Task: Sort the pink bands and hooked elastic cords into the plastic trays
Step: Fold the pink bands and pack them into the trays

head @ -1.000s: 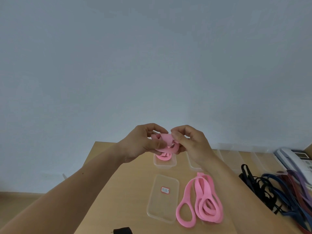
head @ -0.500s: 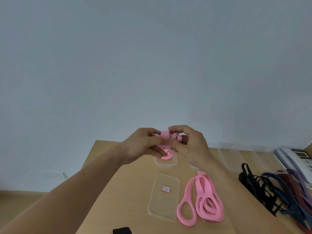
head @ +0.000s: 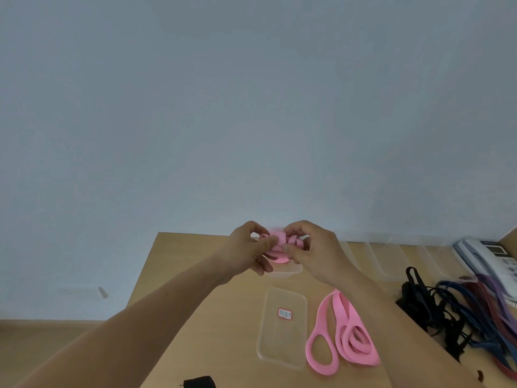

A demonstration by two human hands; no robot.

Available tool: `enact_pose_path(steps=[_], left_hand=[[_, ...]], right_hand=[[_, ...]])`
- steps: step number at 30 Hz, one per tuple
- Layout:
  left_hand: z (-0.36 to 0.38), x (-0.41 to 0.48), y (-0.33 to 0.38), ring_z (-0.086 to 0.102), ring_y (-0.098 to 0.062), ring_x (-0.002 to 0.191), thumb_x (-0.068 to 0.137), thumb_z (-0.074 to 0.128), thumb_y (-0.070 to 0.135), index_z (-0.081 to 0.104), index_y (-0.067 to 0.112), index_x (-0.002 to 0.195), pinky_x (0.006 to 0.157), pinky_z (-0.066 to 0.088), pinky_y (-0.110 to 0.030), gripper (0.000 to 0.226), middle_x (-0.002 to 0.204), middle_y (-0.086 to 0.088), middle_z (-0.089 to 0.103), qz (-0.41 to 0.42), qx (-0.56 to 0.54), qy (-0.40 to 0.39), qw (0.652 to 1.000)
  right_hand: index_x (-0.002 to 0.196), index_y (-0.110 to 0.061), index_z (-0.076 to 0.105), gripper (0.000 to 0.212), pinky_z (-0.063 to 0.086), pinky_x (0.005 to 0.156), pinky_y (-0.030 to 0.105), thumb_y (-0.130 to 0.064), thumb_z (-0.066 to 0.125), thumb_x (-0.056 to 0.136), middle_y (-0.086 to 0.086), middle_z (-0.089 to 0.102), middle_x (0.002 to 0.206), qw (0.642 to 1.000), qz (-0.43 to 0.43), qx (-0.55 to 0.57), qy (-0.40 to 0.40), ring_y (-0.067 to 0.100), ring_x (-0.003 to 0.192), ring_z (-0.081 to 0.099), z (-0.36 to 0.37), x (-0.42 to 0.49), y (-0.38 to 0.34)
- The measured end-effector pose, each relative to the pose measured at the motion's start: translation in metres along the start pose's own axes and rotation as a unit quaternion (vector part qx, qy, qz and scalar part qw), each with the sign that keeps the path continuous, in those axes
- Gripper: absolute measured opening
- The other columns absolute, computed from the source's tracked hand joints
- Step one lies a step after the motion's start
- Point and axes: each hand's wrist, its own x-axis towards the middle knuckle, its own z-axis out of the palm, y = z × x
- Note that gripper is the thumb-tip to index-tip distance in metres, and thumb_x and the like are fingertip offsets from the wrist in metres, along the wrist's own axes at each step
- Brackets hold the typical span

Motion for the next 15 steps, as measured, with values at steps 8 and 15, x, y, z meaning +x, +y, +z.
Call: enact_pose_path(steps=[8,15], left_hand=[[0.004,0.042,-0.038,0.067,-0.012,0.066,0.097,0.055,0.027,0.059,0.017,0.103,0.065,0.055,-0.034,0.013,0.086,-0.007,0.070,0.011,0.175,-0.009,0.984],[0.022,0.087,-0.060,0.057,-0.010,0.065,0.096,0.056,0.028,0.068,0.015,0.116,0.063,0.046,-0.026,0.026,0.086,-0.003,0.068,0.044,0.340,0.046,0.938]], right_hand=[[0.086,-0.039,0.066,0.029,0.058,0.069,0.034,-0.013,0.076,0.081,0.005,0.070,0.083,0.997,0.056,-0.040,0.028,0.020,0.067,0.067,0.014,0.014,0.040],[0.106,-0.018,0.071,0.022,0.051,0.067,0.018,-0.014,0.069,0.084,-0.002,0.071,0.085,0.992,0.066,-0.111,-0.013,0.007,0.073,0.064,0.018,0.045,0.096]])
